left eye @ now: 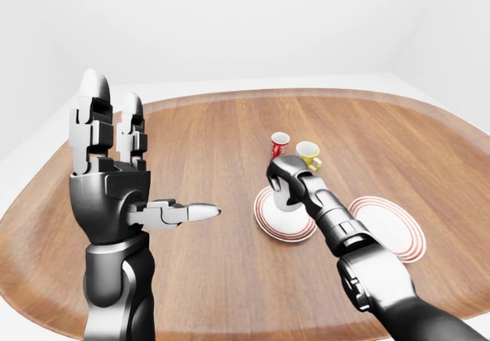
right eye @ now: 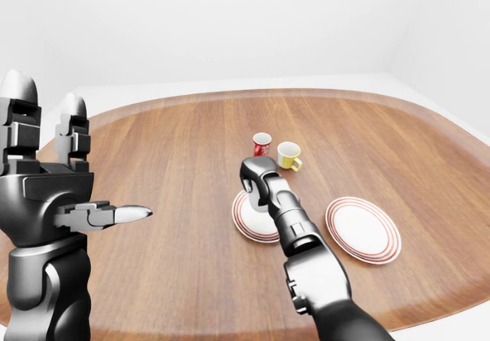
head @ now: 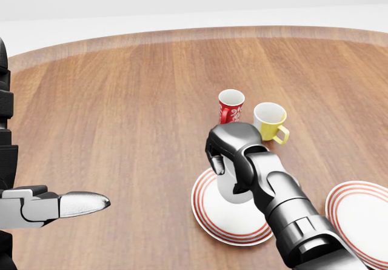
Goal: Put the white mug on the left plate.
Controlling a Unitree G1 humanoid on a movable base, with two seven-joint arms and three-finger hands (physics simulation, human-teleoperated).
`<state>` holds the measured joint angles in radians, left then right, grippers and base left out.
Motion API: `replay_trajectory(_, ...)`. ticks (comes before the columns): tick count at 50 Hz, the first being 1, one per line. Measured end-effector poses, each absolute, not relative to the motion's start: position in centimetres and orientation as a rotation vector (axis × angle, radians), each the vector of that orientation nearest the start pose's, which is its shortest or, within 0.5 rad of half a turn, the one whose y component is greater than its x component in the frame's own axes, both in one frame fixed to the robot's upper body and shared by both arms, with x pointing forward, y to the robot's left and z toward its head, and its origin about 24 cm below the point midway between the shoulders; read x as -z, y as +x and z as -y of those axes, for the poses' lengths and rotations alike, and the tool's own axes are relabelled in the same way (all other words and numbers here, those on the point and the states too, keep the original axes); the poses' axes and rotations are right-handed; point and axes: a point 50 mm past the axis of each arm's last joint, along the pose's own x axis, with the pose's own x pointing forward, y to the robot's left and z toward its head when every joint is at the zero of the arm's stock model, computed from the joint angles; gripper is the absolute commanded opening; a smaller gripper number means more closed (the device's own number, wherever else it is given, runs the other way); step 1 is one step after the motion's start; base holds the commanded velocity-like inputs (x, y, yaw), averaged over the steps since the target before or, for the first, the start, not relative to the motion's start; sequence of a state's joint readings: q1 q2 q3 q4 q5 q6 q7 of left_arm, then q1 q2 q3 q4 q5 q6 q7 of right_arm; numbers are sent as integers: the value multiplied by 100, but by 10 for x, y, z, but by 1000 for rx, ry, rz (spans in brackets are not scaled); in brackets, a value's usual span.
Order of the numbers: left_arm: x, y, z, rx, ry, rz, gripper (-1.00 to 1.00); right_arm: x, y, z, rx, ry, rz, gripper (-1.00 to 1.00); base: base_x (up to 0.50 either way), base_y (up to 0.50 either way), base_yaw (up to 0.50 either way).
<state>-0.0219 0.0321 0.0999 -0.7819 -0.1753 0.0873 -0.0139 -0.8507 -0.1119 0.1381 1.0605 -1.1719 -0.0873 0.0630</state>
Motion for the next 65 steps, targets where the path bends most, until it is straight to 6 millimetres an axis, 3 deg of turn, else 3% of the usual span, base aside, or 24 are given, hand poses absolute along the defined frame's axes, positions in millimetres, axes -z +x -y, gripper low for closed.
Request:
replay_trajectory(20,-207,198,-165,13,-94,718,95,-46,378,95,-464,-1552,-70,-100,0,0,0)
replay_trajectory(65,-206,198,-165,17,-93,712,95,-31,374,114,-434,-1485,-161,-100,0,0,0)
